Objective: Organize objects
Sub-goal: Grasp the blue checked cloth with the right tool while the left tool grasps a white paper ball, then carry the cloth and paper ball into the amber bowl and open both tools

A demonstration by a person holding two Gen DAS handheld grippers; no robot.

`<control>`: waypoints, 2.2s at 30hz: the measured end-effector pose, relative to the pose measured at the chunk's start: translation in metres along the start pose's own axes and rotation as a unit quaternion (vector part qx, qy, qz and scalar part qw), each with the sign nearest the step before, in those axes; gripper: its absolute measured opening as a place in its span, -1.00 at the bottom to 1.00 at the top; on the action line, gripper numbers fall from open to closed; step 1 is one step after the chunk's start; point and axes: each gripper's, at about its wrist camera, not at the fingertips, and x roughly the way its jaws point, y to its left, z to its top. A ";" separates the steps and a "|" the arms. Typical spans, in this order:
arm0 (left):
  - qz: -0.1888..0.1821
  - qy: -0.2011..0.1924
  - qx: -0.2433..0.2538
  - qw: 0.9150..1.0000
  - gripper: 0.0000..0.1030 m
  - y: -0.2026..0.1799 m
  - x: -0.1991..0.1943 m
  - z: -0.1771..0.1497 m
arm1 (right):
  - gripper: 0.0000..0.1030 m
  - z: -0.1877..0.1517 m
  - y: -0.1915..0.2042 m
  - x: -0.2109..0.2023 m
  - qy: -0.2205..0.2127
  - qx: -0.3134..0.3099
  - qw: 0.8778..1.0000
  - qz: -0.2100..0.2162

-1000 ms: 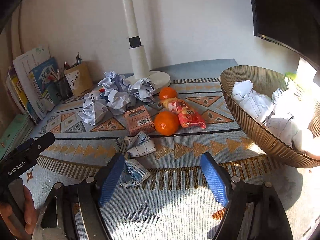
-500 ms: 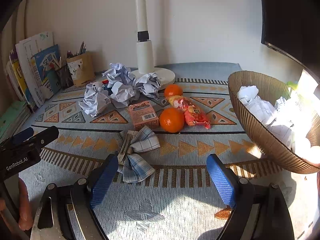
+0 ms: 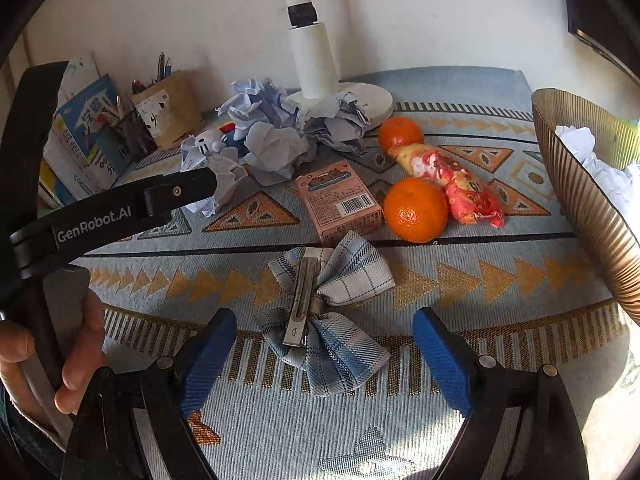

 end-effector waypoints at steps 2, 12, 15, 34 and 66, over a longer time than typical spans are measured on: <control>0.010 -0.001 0.000 1.000 0.97 -0.002 0.010 0.003 | 0.73 0.001 -0.001 0.000 -0.001 0.008 1.000 0.013; -0.018 -0.008 -0.009 1.000 0.13 0.000 0.011 0.003 | -0.54 -0.003 0.028 0.002 -0.019 -0.071 0.997 -0.039; -0.027 -0.004 -0.018 0.999 0.13 0.001 -0.002 -0.006 | -0.55 -0.005 0.021 -0.015 -0.050 -0.065 0.997 -0.002; -0.049 -0.072 -0.001 0.996 0.13 -0.028 -0.087 -0.090 | -0.10 -0.061 -0.028 -0.071 -0.037 -0.079 0.996 -0.014; -0.105 -0.112 0.045 0.987 0.15 -0.084 -0.124 -0.045 | -0.60 -0.037 -0.075 -0.184 -0.171 0.003 0.983 -0.065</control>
